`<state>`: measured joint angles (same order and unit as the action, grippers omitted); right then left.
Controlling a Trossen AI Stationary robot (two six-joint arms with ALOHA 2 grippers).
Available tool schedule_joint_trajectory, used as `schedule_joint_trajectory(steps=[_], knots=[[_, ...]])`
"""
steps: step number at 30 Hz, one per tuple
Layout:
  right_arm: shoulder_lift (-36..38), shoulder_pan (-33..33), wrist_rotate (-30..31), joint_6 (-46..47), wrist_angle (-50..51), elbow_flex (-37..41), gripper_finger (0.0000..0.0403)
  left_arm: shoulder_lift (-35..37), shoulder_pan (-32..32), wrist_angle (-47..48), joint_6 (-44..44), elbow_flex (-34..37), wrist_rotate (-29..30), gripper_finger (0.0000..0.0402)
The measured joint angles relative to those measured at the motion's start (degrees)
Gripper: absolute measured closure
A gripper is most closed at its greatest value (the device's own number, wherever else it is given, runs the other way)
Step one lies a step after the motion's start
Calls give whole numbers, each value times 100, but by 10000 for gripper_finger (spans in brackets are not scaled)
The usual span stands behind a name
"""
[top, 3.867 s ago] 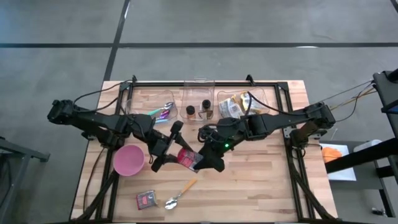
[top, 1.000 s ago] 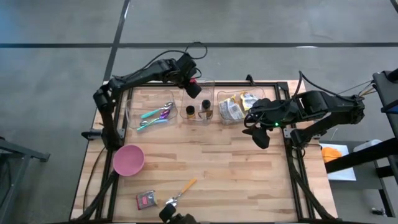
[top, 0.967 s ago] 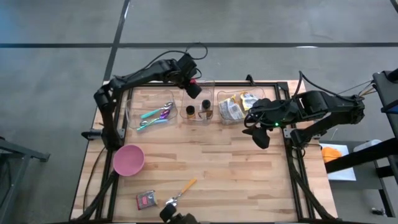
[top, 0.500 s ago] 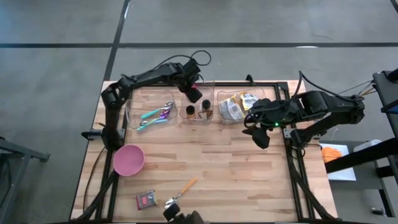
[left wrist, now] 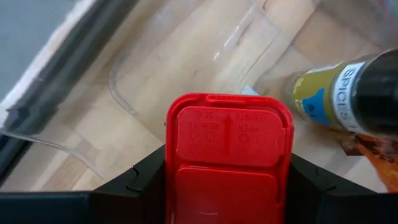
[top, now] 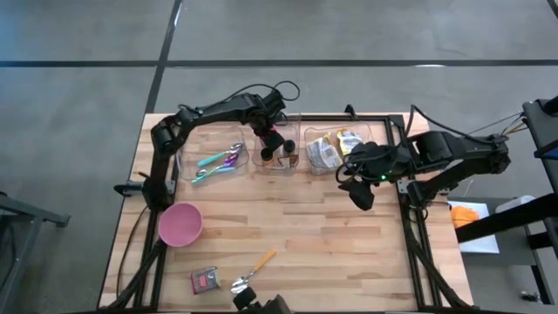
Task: Pick & Place Food Item
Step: Put the right red seasoning can into the middle transparent bin
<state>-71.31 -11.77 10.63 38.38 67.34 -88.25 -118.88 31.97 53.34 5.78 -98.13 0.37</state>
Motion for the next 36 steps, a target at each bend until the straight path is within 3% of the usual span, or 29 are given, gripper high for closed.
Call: schedule_joint_trajectory(steps=[11,19,36], knots=[[65,0,3,79,-40,73,175,-58,-13,74,-205,122,-19,186],[128,2,143,43,-38,73,175,-45,-193,37,-1004,346,-22,186],[140,2,151,43,-27,79,175,-36,-229,49,-1315,382,-12,174]])
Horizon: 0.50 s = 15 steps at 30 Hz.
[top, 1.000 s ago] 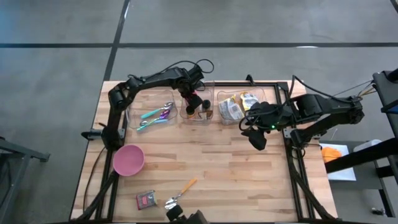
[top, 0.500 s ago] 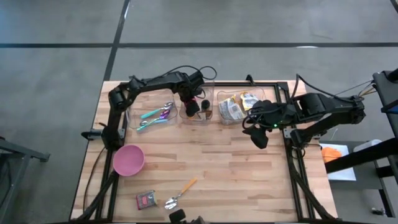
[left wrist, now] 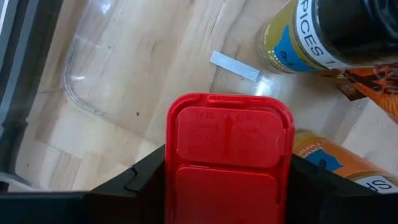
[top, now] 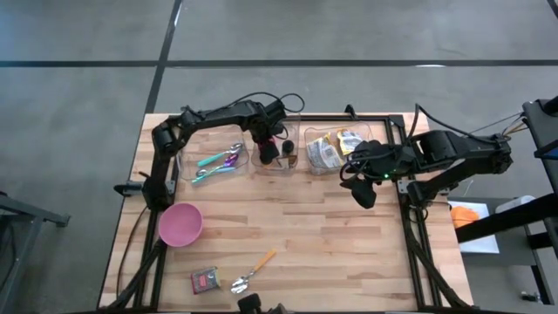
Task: Pick & Place Food Item
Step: Put the right red seasoning can into the middle transparent bin
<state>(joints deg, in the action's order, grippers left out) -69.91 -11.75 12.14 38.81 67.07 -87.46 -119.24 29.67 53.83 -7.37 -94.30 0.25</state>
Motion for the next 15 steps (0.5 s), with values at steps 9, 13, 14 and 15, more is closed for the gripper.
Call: schedule_joint_trajectory(steps=[9,13,14,15], knots=[[0,0,-2,0,0,2,175,0,-2,28,-34,4,18,119],[0,0,-2,0,0,4,175,0,-2,45,-34,-28,21,117],[0,0,-2,0,0,4,175,-3,-4,51,-34,-50,25,116],[0,0,-2,0,0,4,175,-7,-7,60,-36,-72,31,116]])
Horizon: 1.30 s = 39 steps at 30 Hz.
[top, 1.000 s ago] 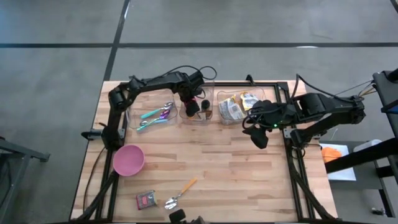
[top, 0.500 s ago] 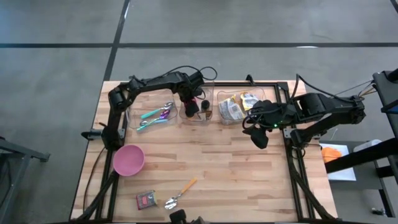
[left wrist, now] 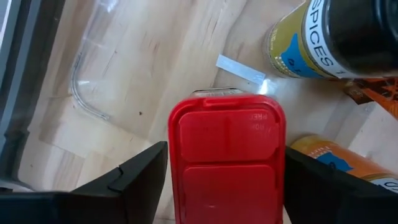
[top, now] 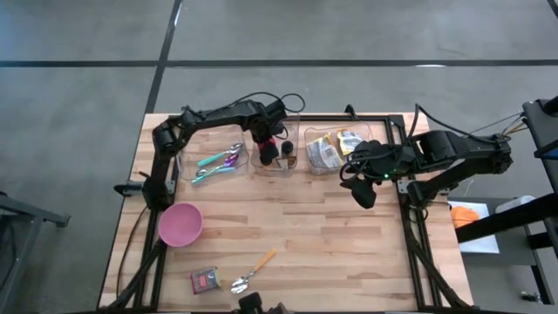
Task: Pick & Place Food Item
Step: Put the right red seasoning can into the middle transparent bin, then put the yellow spoon into the left transparent bin
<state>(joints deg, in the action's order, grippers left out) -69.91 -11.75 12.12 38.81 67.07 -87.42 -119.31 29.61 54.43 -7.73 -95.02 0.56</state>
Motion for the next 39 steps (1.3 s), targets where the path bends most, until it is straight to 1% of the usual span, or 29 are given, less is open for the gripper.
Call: schedule_joint_trajectory(steps=[11,15,19,24,28,32,35,39], knots=[[0,0,0,11,-4,0,175,115,43,38,19,-83,23,114],[0,0,0,2,-14,0,175,301,57,52,360,-85,126,114],[1,0,42,-18,-20,0,175,577,66,200,479,-88,140,114],[2,0,324,-90,-37,6,175,1053,12,466,520,-68,131,114],[-8,0,350,-412,-193,80,175,1566,-106,580,522,105,68,114],[-22,0,332,-759,-724,320,175,2203,-321,684,496,433,-282,114],[-22,1,160,-1145,-1226,588,175,2727,-621,684,525,822,-637,114],[-35,2,-416,-1891,-2021,982,175,3327,-1250,665,747,1443,-653,114]])
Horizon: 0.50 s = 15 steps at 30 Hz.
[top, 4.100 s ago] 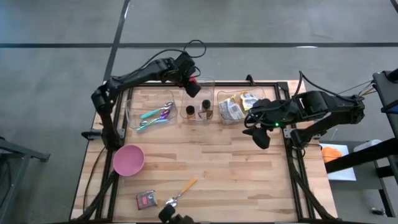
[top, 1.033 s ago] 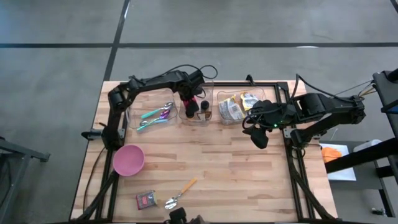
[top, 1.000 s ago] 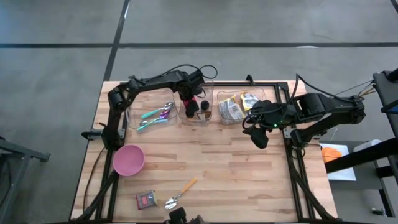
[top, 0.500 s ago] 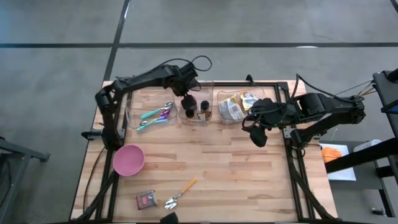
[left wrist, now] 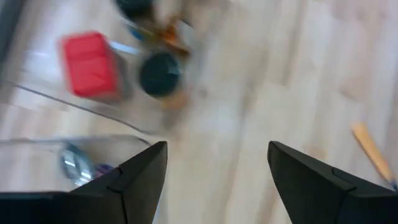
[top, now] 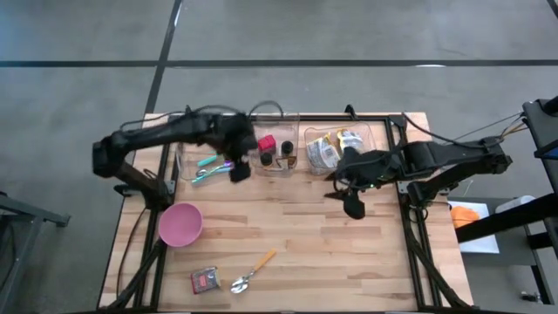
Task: Pick & Place Food Item
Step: Put the yellow spoon into the left transparent bin
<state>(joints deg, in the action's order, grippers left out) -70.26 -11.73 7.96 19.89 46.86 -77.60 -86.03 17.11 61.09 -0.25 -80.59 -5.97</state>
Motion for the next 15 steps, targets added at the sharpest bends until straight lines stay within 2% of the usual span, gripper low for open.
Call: schedule_joint_trajectory(steps=[3,7,11,15], knots=[[-2,-2,-296,-422,-448,326,175,356,-524,-94,361,441,23,114],[-2,0,-362,-761,-811,730,175,643,-1167,-224,1056,956,30,114],[-80,-2,-464,-1216,-951,1032,175,765,-1683,-279,1884,1280,5,114],[-239,0,-497,-1280,-996,1154,175,749,-2226,-343,2588,1411,-28,114]])
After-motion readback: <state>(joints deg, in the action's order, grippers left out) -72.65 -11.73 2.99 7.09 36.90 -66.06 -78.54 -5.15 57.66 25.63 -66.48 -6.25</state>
